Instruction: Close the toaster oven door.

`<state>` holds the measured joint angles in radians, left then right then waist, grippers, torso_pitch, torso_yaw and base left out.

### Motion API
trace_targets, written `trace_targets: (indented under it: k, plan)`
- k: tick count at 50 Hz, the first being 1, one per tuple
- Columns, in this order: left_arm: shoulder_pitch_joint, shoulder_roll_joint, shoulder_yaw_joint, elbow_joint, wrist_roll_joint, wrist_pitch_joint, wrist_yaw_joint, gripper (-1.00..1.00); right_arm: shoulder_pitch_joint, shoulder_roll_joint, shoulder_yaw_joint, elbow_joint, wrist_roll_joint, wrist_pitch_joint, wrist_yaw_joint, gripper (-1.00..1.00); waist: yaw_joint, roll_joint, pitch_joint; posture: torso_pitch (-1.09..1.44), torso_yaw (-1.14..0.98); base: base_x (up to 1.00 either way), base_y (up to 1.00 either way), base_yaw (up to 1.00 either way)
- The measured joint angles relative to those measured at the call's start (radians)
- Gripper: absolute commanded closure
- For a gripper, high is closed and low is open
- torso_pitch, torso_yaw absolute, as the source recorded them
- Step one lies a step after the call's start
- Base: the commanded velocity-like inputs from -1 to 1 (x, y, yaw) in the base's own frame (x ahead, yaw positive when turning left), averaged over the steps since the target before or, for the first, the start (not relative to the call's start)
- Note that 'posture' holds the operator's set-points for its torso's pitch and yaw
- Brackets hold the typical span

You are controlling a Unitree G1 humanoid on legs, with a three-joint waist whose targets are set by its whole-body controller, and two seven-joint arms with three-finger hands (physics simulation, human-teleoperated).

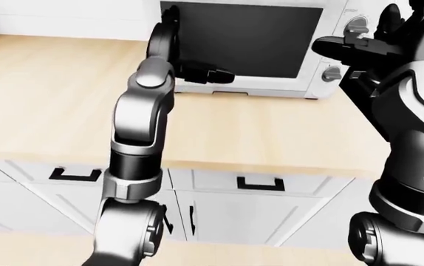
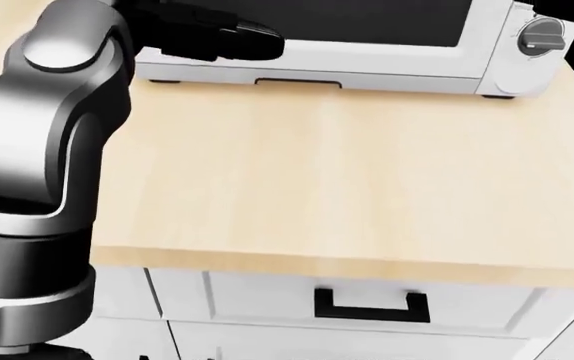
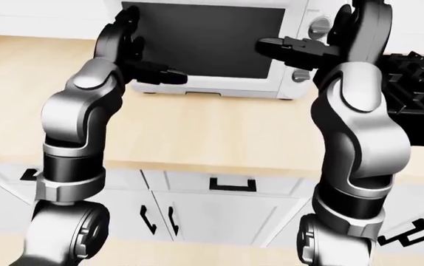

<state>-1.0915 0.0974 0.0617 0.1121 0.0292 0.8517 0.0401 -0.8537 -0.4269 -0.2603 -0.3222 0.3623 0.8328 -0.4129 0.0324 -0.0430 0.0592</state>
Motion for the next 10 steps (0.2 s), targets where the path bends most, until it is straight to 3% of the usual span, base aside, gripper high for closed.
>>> trace_targets:
  k: [10]
  plan:
    - [-0.051, 0.011, -0.005, 0.182, -0.041, -0.118, 0.019, -1.00, 0.004, 0.003, 0.002, -0.005, -0.001, -0.004, 0.002, -1.00, 0.000, -0.002, 0.002, 0.00, 0.00, 0.00, 0.00, 0.00]
